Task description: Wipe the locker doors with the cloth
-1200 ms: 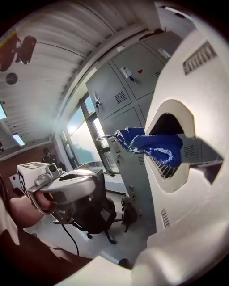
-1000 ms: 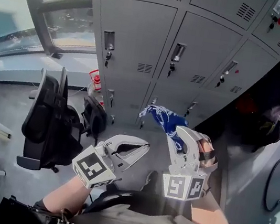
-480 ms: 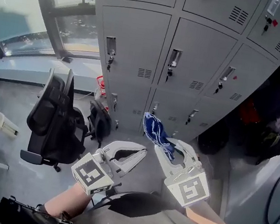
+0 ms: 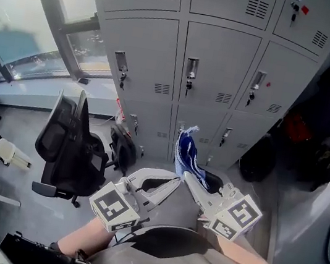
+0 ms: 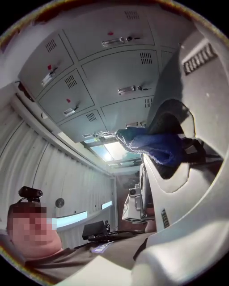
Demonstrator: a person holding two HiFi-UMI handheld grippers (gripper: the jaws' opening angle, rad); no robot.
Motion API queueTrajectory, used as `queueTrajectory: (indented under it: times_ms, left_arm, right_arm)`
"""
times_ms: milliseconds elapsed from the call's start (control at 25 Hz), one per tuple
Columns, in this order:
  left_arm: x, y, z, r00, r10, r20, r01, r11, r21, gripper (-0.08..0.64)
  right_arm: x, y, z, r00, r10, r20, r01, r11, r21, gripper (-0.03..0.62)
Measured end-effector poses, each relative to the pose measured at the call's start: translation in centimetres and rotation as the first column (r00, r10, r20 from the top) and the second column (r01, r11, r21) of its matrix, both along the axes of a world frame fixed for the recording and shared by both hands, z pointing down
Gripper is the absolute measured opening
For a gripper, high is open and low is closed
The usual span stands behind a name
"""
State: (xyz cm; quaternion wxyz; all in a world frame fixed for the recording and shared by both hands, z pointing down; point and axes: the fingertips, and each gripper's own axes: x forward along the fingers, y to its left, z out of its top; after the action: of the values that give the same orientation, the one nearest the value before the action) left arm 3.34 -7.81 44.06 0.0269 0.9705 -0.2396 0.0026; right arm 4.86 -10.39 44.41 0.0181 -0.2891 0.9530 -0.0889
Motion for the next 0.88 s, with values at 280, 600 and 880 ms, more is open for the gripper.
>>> queueTrajectory:
  times_ms: [280, 600, 880]
  left_arm:
    - [0.03, 0.17, 0.76, 1.000, -0.006, 0.014, 0.007, 1.000, -0.013, 0.008]
    - [-0.06, -0.07, 0.47, 1.000, -0.005, 0.013, 0.005, 1.000, -0.010, 0.009]
    - [0.03, 0.26, 0.27, 1.000, 0.002, 0.008, -0.002, 1.000, -0.005, 0.008]
  right_arm:
    - [0.89, 0.50, 0.65, 1.000, 0.018, 0.018, -0.017, 1.000, -0.017, 0.086]
    - [0.76, 0.48, 0.60, 1.000, 0.029, 0.011, -0.029, 1.000, -0.010, 0.086]
    - [0.87, 0.62, 0.70, 0.999, 0.044, 0.004, -0.044, 0.999, -0.013, 0.086]
